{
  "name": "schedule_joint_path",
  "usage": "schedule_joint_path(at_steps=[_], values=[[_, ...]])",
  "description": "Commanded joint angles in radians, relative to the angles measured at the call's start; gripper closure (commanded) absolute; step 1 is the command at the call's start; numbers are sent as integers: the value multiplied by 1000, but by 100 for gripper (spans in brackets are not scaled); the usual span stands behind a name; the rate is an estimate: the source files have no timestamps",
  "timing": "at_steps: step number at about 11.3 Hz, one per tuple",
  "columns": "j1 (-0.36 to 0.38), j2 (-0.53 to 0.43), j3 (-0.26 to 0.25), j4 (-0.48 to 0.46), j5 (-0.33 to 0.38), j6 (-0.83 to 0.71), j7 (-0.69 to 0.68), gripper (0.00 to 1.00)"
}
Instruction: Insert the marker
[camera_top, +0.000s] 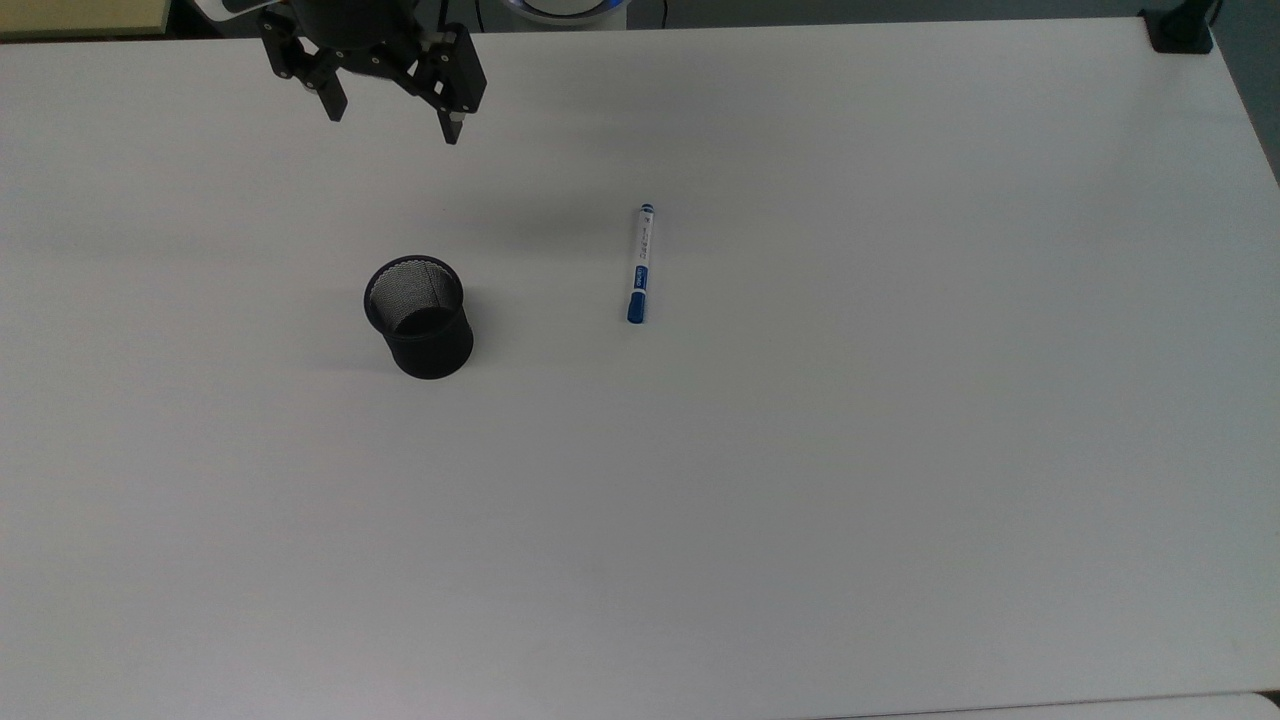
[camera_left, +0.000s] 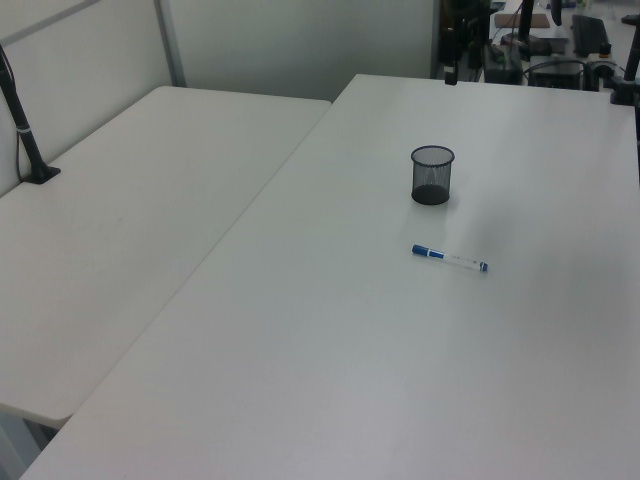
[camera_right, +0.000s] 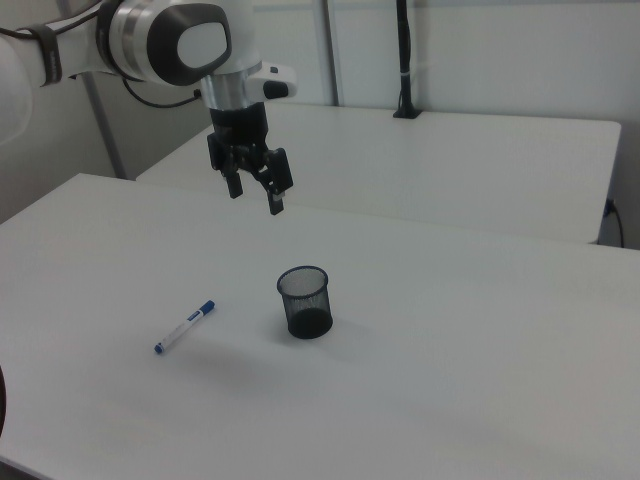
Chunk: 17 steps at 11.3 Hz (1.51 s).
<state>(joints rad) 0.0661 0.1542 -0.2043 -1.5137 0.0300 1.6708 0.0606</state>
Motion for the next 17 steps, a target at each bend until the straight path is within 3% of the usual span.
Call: schedule_joint_path(at_steps=[1,8,13,17], values=[[4,-25,-1,-26,-13,-22,-18,0],[0,-28,-1,-25,-9,-49,-19,0],[-11,-25,-3,-19,60,-51,-11,0],[-6,-19,-1,-17,58,-52,-19,0]])
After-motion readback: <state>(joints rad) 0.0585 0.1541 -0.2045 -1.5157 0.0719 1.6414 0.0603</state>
